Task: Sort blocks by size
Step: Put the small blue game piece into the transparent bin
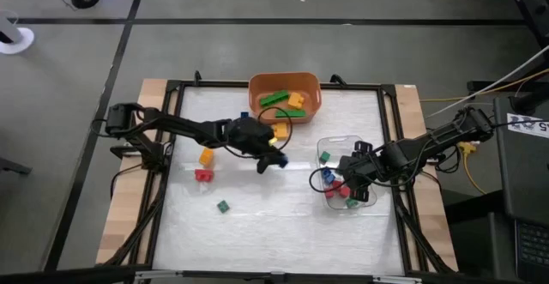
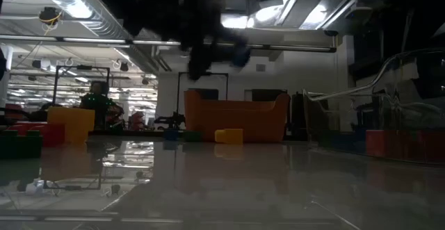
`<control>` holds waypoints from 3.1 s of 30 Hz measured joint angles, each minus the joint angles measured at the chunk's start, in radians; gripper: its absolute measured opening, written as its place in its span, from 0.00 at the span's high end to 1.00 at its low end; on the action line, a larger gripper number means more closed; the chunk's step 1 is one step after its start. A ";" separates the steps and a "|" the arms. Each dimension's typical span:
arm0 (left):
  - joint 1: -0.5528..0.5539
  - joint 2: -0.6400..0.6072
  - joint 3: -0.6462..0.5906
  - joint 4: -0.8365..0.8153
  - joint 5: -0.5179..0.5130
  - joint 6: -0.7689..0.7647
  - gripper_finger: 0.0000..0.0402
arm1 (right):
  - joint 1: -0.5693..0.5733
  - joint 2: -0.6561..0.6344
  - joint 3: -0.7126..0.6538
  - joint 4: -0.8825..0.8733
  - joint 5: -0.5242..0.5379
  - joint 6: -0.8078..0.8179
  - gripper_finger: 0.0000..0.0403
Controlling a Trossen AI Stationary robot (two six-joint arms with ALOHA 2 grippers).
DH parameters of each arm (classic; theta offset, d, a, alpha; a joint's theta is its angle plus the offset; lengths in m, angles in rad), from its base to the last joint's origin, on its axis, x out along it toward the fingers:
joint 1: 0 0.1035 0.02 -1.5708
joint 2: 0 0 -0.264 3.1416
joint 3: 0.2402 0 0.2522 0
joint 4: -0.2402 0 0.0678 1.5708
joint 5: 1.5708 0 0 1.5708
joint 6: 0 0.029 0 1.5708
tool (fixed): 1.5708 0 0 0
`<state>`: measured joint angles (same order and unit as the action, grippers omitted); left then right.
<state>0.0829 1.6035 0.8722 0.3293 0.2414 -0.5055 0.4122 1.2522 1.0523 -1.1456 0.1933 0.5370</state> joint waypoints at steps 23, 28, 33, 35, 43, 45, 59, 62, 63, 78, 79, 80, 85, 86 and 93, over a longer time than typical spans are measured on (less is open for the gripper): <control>-0.108 0.507 0.530 0.199 -0.243 0.459 0.60 | 0.000 0.000 0.214 -0.069 0.201 -0.124 0.41; -0.108 0.556 0.605 0.124 -0.251 0.457 0.54 | 0.000 0.000 0.214 -0.082 0.199 -0.124 0.41; -0.093 0.522 0.638 -0.020 -0.257 0.486 0.47 | 0.000 0.000 0.214 -0.087 0.199 -0.124 0.41; -0.081 0.481 0.645 -0.110 -0.259 0.516 0.46 | 0.000 0.000 0.214 -0.086 0.200 -0.124 0.41; 0.016 0.250 0.645 -0.634 -0.260 0.646 0.49 | 0.000 0.000 0.215 -0.089 0.197 -0.124 0.41; 0.053 0.186 0.636 -0.751 -0.259 0.674 0.50 | 0.000 0.000 0.214 -0.088 0.197 -0.124 0.41; 0.384 -0.143 0.351 -1.082 -0.271 0.807 0.51 | 0.000 0.000 0.208 -0.088 0.189 -0.124 0.41; 0.428 -0.146 0.276 -1.050 -0.276 0.798 0.51 | 0.000 0.000 0.209 -0.085 0.189 -0.124 0.41; 0.440 -0.144 0.245 -1.025 -0.278 0.807 0.51 | 0.000 0.000 0.209 -0.085 0.189 -0.124 0.41; 0.510 -0.109 -0.050 -0.619 -0.267 1.042 0.51 | 0.000 0.000 0.208 -0.072 0.196 -0.124 0.41; 0.510 -0.104 -0.057 -0.610 -0.263 1.041 0.51 | 0.000 0.000 0.209 -0.072 0.197 -0.124 0.41; 0.510 -0.096 -0.066 -0.589 -0.260 1.038 0.51 | 0.000 0.000 0.208 -0.072 0.197 -0.124 0.41; 0.510 -0.045 -0.080 -0.537 -0.249 1.063 0.51 | 0.000 0.000 0.209 -0.069 0.197 -0.124 0.41; 0.510 -0.033 -0.081 -0.530 -0.249 1.068 0.51 | 0.000 0.000 0.208 -0.068 0.197 -0.124 0.41; 0.512 0.051 -0.080 -0.414 -0.249 1.091 0.51 | 0.000 0.000 0.208 -0.067 0.196 -0.123 0.41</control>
<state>0.5944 1.6541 0.7918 -0.0845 -0.0074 0.5851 0.4123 1.2523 1.2606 -1.2121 0.3897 0.4137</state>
